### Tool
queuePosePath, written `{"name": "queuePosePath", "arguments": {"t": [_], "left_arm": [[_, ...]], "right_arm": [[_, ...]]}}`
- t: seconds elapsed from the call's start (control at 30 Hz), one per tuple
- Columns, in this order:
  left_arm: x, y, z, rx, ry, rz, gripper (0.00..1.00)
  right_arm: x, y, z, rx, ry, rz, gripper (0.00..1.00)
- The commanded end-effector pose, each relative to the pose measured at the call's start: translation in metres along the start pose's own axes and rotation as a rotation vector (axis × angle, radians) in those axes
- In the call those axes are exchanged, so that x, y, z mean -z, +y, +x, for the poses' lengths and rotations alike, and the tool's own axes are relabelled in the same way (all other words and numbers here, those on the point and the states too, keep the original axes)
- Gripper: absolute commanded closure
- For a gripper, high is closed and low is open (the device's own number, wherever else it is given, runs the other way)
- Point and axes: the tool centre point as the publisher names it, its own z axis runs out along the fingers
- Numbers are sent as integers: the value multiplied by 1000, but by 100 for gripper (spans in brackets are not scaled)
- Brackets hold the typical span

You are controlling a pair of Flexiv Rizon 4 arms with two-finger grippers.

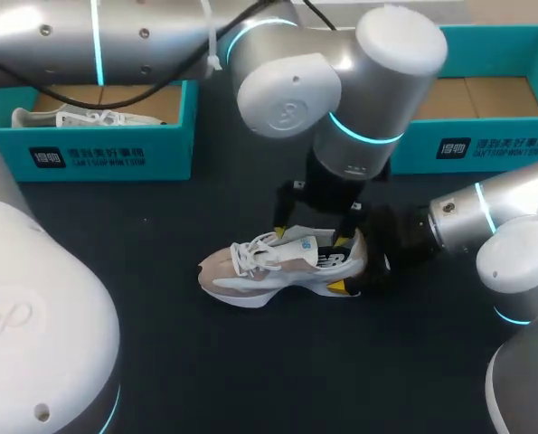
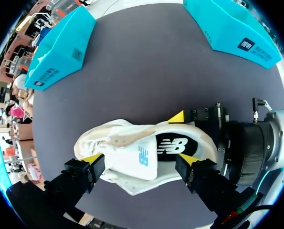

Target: Take the shoe out of the shoebox, open the shoe tongue, remove and reinsert the insole, then place the shoe into the shoebox

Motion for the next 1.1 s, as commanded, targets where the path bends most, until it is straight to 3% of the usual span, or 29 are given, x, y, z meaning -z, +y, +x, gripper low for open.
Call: {"name": "queuePosePath", "arguments": {"t": [0.03,0.73,1.1], "left_arm": [[-8,1,2,5,-14,-15,0],[-35,5,-9,37,-80,-51,0],[-45,5,-35,69,-148,-77,0]], "right_arm": [[-5,-1,-3,-1,-1,5,100],[-5,-1,-3,-1,-1,5,100],[-5,-1,-3,-1,-1,5,100]]}}
